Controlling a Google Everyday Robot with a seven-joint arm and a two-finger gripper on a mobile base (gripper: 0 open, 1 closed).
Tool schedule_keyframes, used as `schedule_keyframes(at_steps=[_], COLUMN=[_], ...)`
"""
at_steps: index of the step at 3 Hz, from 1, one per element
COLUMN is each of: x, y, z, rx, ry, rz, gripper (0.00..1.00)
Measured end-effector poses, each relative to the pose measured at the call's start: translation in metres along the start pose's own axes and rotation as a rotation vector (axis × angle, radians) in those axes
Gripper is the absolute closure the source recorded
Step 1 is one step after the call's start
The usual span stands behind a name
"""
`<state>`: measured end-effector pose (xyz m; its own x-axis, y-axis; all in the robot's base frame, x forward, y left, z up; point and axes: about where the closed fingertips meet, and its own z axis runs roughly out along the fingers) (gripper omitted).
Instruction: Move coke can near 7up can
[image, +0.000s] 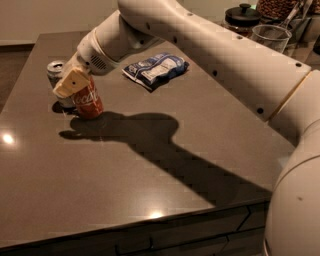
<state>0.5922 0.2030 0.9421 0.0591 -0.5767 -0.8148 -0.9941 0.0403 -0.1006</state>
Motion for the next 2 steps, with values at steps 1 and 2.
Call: schedule_keyframes(at_steps=[1, 2], x=[0.008, 0.018], y=[-0.017, -0.03], z=[-0.004, -0.008], rx=[0.05, 0.091], ry=[-0.004, -0.003], rz=[0.027, 0.067], gripper=[0.82, 0.59])
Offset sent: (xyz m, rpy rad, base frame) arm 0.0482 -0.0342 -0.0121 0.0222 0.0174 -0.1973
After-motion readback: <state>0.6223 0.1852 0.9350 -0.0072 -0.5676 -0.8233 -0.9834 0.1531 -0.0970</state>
